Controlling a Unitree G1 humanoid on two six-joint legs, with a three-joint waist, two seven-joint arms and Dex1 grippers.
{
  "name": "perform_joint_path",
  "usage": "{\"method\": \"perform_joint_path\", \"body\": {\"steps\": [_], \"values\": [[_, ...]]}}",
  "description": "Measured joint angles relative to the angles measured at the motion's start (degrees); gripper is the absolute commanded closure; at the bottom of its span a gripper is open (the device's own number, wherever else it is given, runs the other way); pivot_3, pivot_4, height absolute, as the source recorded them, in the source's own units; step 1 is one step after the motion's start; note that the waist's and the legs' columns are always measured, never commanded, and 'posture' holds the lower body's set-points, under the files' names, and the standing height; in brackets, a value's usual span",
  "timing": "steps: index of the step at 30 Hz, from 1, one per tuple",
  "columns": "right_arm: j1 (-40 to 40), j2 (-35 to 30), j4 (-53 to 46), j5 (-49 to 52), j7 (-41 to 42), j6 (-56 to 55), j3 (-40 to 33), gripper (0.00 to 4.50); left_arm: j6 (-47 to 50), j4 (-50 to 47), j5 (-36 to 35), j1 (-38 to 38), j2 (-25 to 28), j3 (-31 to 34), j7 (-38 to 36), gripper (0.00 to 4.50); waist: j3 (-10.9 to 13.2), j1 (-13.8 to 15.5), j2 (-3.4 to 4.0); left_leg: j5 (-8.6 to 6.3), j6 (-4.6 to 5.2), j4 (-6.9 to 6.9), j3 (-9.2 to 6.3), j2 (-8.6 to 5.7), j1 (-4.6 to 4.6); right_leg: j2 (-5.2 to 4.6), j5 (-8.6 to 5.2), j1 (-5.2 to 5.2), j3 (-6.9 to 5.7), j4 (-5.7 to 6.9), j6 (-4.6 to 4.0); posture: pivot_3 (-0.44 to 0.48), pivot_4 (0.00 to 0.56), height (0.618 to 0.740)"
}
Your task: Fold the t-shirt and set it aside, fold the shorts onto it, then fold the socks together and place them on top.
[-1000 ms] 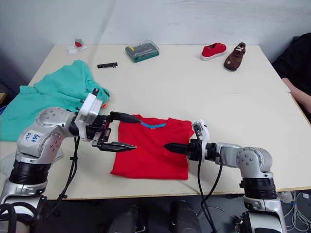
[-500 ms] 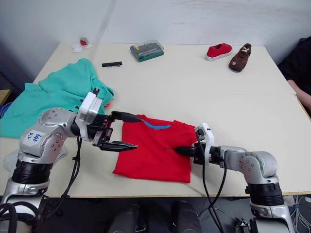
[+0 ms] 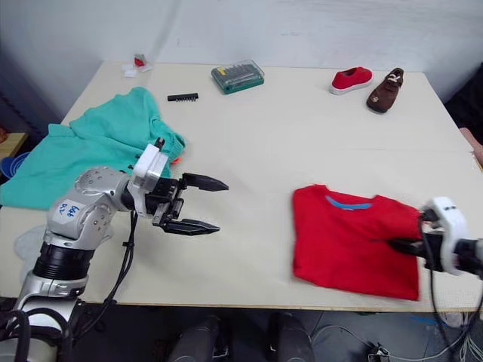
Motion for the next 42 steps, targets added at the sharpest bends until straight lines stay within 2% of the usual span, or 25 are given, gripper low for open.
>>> {"method": "perform_joint_path", "body": {"steps": [4,7,11,15,18,24,28,29,33,36,38,42], "values": [[-1.97,-3.31,13.47,-8.87,4.57,-12.99,3.48,4.48,0.45,0.13,-0.07,-0.45,-0.46,-0.01,-0.22,0.0,0.0,-0.29,0.02,0.02,-0.02,0.0,0.05,0.02,0.09,0.0,0.01,0.02,0.07,0.05,0.0,0.0,0.15,0.74],[-13.34,-3.13,30.92,-17.4,1.58,-25.7,8.38,4.48,0.42,1.31,-0.05,-2.04,-1.2,-0.56,-0.34,0.0,0.1,-1.11,0.23,0.04,0.0,0.02,0.22,-0.04,0.15,-0.04,0.03,0.01,0.22,0.08,0.05,0.0,0.15,0.74],[-23.2,-2.6,44.34,-23.66,0.09,-33.43,11.51,4.48,0.37,1.98,0.06,-2.22,-1.21,-0.63,-0.36,0.0,0.1,-1.35,0.36,0.11,-0.17,-0.03,0.23,0.08,0.23,0.07,-0.01,-0.02,0.23,0.15,-0.02,0.0,0.15,0.74],[-28.29,-2.18,52.59,-27.21,-0.24,-37.28,13.29,4.48,0.38,1.97,0.1,-2.22,-0.81,-0.6,-0.33,0.0,0.16,-1.37,0.5,0.13,-0.2,-0.01,0.31,0.07,0.31,0.08,-0.02,-0.02,0.33,0.31,-0.04,0.0,0.15,0.74],[-29.92,-2.07,56.55,-28.52,-0.32,-38.03,13.33,3.75,0.37,1.96,0.13,-2.21,-0.63,-0.59,-0.25,0.0,0.15,-1.37,0.51,0.13,-0.2,0.04,0.34,0.07,0.32,0.07,-0.02,-0.02,0.39,0.34,-0.04,0.0,0.15,0.74],[-30.8,-2.42,60.68,-28.06,-1.35,-38.12,10.57,1.69,0.49,1.69,0.1,-2.08,0.04,-0.5,0.58,0.0,0.13,-1.31,0.59,0.13,-0.2,0.05,0.33,0.07,0.32,0.06,-0.02,-0.02,0.42,0.35,-0.04,0.0,0.15,0.74],[-30.65,-6.56,62.25,-26.21,-1.99,-38.05,5.98,0.21,0.88,1.52,0.06,-1.85,0.28,-0.46,1.12,0.0,0.17,-1.21,1.02,0.13,-0.2,0.05,0.36,0.04,0.32,0.03,-0.02,-0.03,0.44,0.35,-0.04,0.0,0.15,0.74],[-30.42,-8.56,62.67,-25.71,-2.58,-38.06,4.46,0.03,0.93,1.48,0.06,-1.75,0.44,-0.35,1.31,0.0,0.19,-1.16,1.19,0.13,-0.2,0.04,0.36,0.03,0.32,0.03,-0.02,-0.05,0.44,0.35,-0.04,0.0,0.15,0.74],[-30.78,-13.86,62.71,-24.12,-5.91,-38.61,-0.75,0.03,1.09,1.2,0.05,-1.48,0.77,0.74,1.8,0.0,0.18,-1.55,1.24,0.1,-0.24,0.03,0.38,0.08,0.38,0.06,-0.03,-0.03,0.46,0.35,-0.07,0.0,0.15,0.74],[-32.05,-11.53,56.54,-19.61,-2.36,-37.88,-5.13,0.03,1.82,0.31,0.24,-0.49,1.13,0.98,3.79,0.0,0.19,-2.9,1.22,0.1,-0.26,0.04,0.46,0.1,0.46,0.07,-0.02,0.01,0.59,0.38,-0.06,0.0,0.15,0.74],[-29.79,-7.39,44.78,-14.61,2.6,-35.36,-7.85,0.03,3.06,-0.28,0.85,-0.16,1.34,0.97,6.03,0.0,0.24,-3.62,1.14,0.11,-0.3,0.0,0.51,0.13,0.54,0.12,-0.01,0.01,0.68,0.52,-0.06,0.0,0.15,0.74],[-21.53,3.71,12.18,-1.23,6.52,-23.38,-11.34,0.03,3.42,-1.3,1.34,1.7,2.81,2.55,9.19,0.0,0.24,-2.89,1.13,0.23,-0.49,-0.1,0.39,0.2,0.54,0.18,-0.08,-0.17,0.67,0.79,-0.18,0.0,0.15,0.74]]}}
